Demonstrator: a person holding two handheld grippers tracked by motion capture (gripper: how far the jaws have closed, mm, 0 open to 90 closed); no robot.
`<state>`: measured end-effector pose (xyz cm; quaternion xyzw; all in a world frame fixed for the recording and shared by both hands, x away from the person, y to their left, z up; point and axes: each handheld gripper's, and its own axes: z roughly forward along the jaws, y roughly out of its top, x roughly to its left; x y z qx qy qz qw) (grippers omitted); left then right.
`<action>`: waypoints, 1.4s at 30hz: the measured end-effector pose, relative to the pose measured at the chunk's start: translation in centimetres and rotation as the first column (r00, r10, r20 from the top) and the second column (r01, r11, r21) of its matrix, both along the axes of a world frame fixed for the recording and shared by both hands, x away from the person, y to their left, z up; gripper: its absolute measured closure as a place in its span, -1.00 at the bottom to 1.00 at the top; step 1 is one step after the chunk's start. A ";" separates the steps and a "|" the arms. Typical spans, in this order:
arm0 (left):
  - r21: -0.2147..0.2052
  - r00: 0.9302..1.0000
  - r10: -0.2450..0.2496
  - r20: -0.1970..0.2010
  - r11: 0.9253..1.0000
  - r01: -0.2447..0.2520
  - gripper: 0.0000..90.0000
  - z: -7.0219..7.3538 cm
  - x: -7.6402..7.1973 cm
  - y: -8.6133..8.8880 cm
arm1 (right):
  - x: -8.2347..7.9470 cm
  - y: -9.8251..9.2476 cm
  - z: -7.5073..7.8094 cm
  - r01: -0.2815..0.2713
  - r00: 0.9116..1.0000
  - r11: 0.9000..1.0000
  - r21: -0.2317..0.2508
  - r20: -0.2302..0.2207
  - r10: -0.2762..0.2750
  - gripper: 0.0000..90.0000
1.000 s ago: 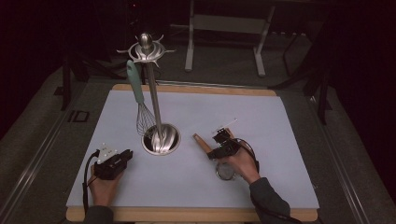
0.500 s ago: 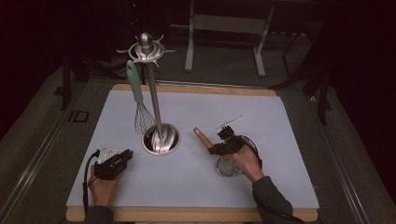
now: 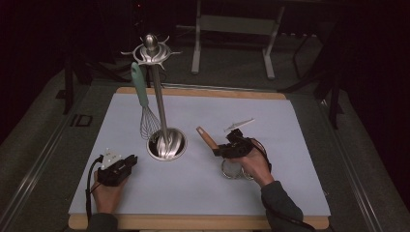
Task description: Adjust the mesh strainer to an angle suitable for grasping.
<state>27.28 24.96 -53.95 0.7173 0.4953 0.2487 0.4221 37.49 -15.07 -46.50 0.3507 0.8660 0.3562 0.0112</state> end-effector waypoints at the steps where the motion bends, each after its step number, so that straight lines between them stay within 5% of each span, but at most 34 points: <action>1: 0.000 1.000 0.000 0.000 1.000 0.000 0.79 0.0 0.0 0.0 | 0.0 0.0 0.1 -0.012 1.000 1.000 0.007 0.002 0.012 0.57; 12: -0.003 1.000 0.002 -0.001 1.000 -0.002 0.79 0.0 0.0 0.0 | 0.5 -0.2 0.1 -0.043 0.998 0.997 0.066 0.052 0.040 0.57; 18: -0.046 1.000 0.018 0.013 0.999 -0.018 0.79 0.0 -0.2 0.5 | 0.5 0.0 0.6 -0.057 0.995 0.994 0.089 0.089 0.050 0.57; 42: -0.038 1.000 0.017 0.017 0.999 -0.017 0.78 0.0 -0.2 0.4 | 0.6 1.3 3.2 -0.130 0.966 0.982 0.140 0.240 0.094 0.57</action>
